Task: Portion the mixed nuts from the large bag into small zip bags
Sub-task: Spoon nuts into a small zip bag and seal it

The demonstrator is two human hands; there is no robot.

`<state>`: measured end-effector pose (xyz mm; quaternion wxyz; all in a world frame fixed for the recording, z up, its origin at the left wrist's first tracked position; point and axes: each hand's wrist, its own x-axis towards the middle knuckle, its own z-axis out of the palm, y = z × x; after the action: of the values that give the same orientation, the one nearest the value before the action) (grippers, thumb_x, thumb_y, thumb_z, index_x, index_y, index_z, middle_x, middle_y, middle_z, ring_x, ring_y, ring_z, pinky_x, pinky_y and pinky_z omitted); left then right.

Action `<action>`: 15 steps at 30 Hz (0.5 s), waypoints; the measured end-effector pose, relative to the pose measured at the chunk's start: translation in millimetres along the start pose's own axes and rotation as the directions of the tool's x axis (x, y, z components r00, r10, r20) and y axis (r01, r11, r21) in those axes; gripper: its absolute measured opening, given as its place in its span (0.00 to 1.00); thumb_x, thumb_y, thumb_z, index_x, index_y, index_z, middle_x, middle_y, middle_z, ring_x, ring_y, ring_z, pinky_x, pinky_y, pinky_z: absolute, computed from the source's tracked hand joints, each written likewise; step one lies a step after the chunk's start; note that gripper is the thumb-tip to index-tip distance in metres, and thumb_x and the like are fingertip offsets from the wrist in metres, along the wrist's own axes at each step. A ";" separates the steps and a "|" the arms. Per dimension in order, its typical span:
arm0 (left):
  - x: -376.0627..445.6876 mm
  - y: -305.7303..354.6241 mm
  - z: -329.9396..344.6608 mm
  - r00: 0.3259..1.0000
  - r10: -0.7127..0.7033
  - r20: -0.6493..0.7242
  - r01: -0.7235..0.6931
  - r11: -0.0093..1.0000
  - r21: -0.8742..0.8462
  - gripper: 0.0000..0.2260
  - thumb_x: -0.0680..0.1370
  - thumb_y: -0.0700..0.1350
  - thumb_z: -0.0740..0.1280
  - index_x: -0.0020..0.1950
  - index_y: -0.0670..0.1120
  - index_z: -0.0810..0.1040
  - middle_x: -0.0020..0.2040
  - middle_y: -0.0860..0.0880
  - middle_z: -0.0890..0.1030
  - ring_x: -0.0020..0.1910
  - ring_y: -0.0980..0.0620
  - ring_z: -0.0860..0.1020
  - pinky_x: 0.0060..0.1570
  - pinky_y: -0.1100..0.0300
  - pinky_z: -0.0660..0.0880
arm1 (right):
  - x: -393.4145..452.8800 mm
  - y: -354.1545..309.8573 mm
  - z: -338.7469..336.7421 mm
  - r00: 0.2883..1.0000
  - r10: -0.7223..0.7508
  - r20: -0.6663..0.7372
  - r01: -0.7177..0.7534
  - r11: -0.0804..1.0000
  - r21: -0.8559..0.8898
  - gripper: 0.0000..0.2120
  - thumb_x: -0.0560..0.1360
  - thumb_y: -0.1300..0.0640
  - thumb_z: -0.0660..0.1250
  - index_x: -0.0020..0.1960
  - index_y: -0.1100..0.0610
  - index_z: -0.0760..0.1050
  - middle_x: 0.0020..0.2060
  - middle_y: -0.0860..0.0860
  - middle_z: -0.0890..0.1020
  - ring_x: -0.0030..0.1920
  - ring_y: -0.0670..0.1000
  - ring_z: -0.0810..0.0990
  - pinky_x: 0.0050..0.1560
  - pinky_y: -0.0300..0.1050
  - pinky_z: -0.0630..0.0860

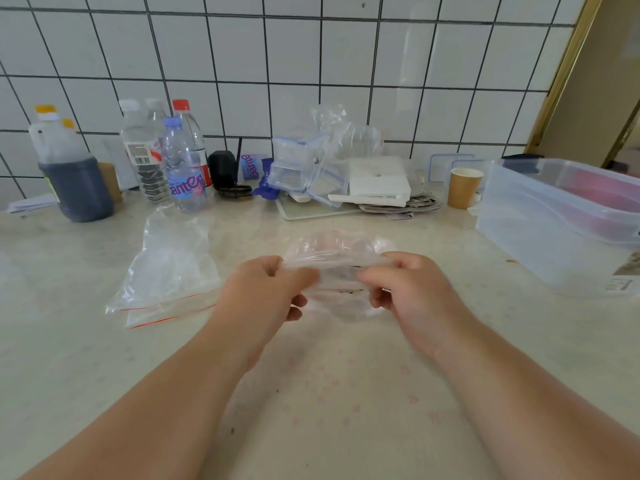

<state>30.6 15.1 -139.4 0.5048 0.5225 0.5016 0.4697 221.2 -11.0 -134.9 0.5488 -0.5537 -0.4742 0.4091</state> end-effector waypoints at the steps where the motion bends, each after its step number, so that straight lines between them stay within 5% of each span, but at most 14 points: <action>1: -0.6 0.1 1.8 0.998 0.004 -0.058 -0.004 1.000 0.005 0.12 0.69 0.50 0.76 0.38 0.41 0.80 0.30 0.50 0.79 0.28 0.53 0.79 0.32 0.59 0.78 | -2.0 1.9 3.2 0.998 -0.057 -0.034 0.051 0.988 -0.144 0.15 0.64 0.49 0.72 0.33 0.59 0.71 0.27 0.51 0.71 0.31 0.50 0.68 0.38 0.46 0.66; 4: 0.4 1.1 -0.1 0.967 0.102 -0.234 -0.049 0.974 0.221 0.10 0.72 0.48 0.73 0.38 0.44 0.75 0.28 0.51 0.80 0.22 0.55 0.78 0.27 0.62 0.75 | -8.2 1.2 7.2 0.969 -0.233 -0.087 0.187 0.914 -0.359 0.22 0.64 0.40 0.67 0.33 0.59 0.65 0.26 0.45 0.68 0.27 0.44 0.64 0.28 0.36 0.61; 7: -1.4 2.6 -7.3 0.902 0.306 -0.305 -0.138 0.873 0.467 0.06 0.75 0.45 0.72 0.40 0.52 0.77 0.34 0.53 0.81 0.26 0.59 0.81 0.19 0.70 0.67 | -8.5 0.1 5.4 0.938 -0.324 -0.126 0.252 0.883 -0.396 0.20 0.68 0.48 0.68 0.33 0.60 0.62 0.29 0.47 0.67 0.29 0.45 0.64 0.27 0.37 0.60; 9: -4.4 2.3 -9.5 0.878 0.397 -0.269 -0.221 0.833 0.507 0.07 0.75 0.46 0.73 0.39 0.55 0.78 0.36 0.58 0.83 0.32 0.61 0.81 0.24 0.69 0.68 | -6.1 1.6 2.4 0.934 -0.318 -0.163 0.215 0.864 -0.455 0.18 0.69 0.52 0.69 0.32 0.59 0.62 0.28 0.46 0.66 0.29 0.46 0.63 0.28 0.40 0.60; 12: -8.5 2.1 -5.3 0.884 0.436 -0.170 -0.320 0.829 0.459 0.10 0.75 0.46 0.74 0.38 0.61 0.82 0.38 0.67 0.83 0.39 0.65 0.81 0.34 0.72 0.70 | -1.5 3.8 -1.9 0.934 -0.289 -0.209 0.134 0.827 -0.545 0.13 0.69 0.55 0.68 0.37 0.61 0.67 0.27 0.47 0.67 0.28 0.47 0.63 0.27 0.42 0.61; 15: -5.8 5.0 -1.8 0.957 0.279 -0.085 -0.261 0.949 0.177 0.14 0.78 0.40 0.72 0.40 0.59 0.87 0.39 0.59 0.86 0.41 0.59 0.84 0.45 0.66 0.78 | 0.6 4.1 -6.6 0.919 -0.313 -0.239 0.134 0.819 -0.558 0.07 0.68 0.56 0.70 0.39 0.54 0.72 0.30 0.45 0.74 0.30 0.44 0.70 0.27 0.33 0.66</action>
<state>28.7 9.5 -134.2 0.3630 0.5993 0.4890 0.5195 228.1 -11.7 -138.5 0.4881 -0.6820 -0.5357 0.0985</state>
